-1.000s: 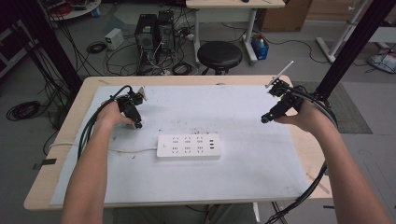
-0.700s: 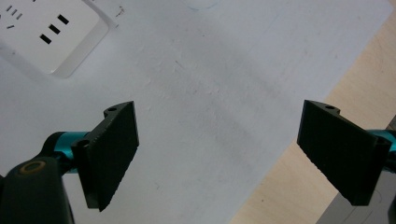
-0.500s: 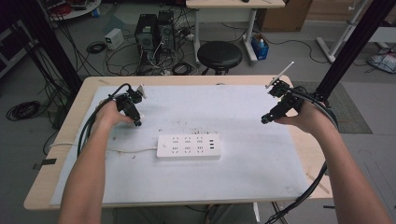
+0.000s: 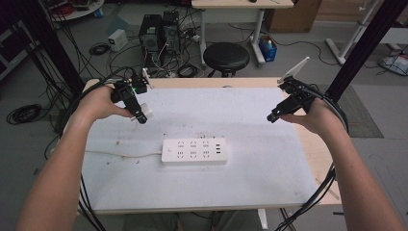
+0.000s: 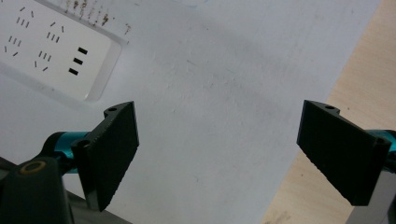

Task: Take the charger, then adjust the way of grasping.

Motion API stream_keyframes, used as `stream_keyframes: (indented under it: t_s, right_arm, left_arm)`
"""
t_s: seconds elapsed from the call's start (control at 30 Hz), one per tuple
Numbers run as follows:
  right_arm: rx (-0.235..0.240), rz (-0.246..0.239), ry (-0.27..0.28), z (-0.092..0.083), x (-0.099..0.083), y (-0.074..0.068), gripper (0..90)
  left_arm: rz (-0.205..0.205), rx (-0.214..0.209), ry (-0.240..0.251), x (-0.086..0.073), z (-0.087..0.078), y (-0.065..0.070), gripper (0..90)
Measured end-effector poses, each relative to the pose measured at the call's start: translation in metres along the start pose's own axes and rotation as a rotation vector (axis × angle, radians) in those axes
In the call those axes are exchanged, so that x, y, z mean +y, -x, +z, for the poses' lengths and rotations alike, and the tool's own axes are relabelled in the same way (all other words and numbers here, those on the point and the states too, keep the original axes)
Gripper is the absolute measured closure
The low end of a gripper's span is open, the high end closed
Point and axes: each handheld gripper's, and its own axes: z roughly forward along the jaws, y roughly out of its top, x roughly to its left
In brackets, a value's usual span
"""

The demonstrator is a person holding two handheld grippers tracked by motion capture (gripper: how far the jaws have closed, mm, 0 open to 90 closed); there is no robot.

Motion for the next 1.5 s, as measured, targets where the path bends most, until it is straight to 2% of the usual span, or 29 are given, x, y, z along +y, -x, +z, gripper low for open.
stream_keyframes:
  t_s: [0.03,0.1,0.23,0.37,0.47,0.57,0.67,0.7,0.73,0.77,0.83,0.93,1.07,1.1,1.23,1.33,1.43,1.5]
  right_arm:
    - [-0.003,0.004,-0.002,-0.001,0.001,-0.001,12.2]
    - [-0.013,0.005,-0.002,-0.003,0.002,-0.003,12.2]
    - [-0.019,0.005,0.002,-0.006,0.004,-0.005,12.2]
    - [-0.023,0.011,0.005,-0.006,0.004,-0.007,12.2]
    - [-0.013,0.016,0.013,-0.008,0.003,-0.007,12.2]
    - [0.034,0.031,0.017,-0.008,0.001,-0.006,12.2]
    - [0.062,0.06,0.029,-0.009,-0.001,-0.003,12.2]
    - [0.062,0.06,0.029,-0.009,-0.001,-0.003,12.2]
    - [0.081,0.07,0.028,-0.009,-0.002,-0.002,12.2]
    - [0.135,0.099,0.032,-0.008,-0.003,0.0,12.2]
    - [0.182,0.123,0.043,-0.007,-0.004,-0.002,12.6]
    - [0.254,0.155,0.056,-0.005,-0.004,-0.008,15.5]
    - [0.398,0.198,0.057,0.0,-0.003,-0.017,15.6]
    - [0.434,0.214,0.063,0.002,-0.003,-0.019,15.8]
    - [0.556,0.265,0.079,0.008,-0.002,-0.023,17.9]
    - [0.652,0.303,0.105,0.012,-0.003,-0.025,25.4]
    - [0.696,0.321,0.116,0.016,-0.002,-0.027,31.9]
    - [0.742,0.334,0.108,0.019,-0.001,-0.031,32.7]
  left_arm:
    - [0.01,0.008,-0.003,0.001,-0.005,0.003,42.4]
    - [0.0,0.02,0.005,0.002,-0.012,0.008,42.4]
    - [0.013,0.021,0.021,0.004,-0.021,0.015,42.4]
    - [0.017,0.028,0.023,0.005,-0.024,0.019,42.4]
    - [0.037,0.042,0.025,0.008,-0.023,0.023,42.4]
    - [0.085,0.047,0.06,0.014,-0.022,0.03,42.4]
    - [0.139,0.02,0.122,0.024,-0.017,0.041,42.4]
    - [0.139,0.02,0.122,0.024,-0.017,0.041,42.5]
    - [0.192,-0.002,0.157,0.033,-0.014,0.05,42.5]
    - [0.223,-0.014,0.176,0.038,-0.012,0.055,42.4]
    - [0.269,-0.048,0.225,0.046,-0.007,0.064,42.5]
    - [0.323,-0.095,0.305,0.058,0.002,0.077,42.5]
    - [0.384,-0.144,0.399,0.071,0.013,0.09,42.5]
    - [0.392,-0.158,0.419,0.075,0.016,0.093,42.5]
    - [0.422,-0.165,0.478,0.087,0.027,0.103,42.5]
    - [0.43,-0.165,0.517,0.095,0.034,0.11,42.5]
    - [0.426,-0.155,0.555,0.103,0.041,0.117,42.5]
    - [0.428,-0.143,0.572,0.108,0.045,0.122,42.5]
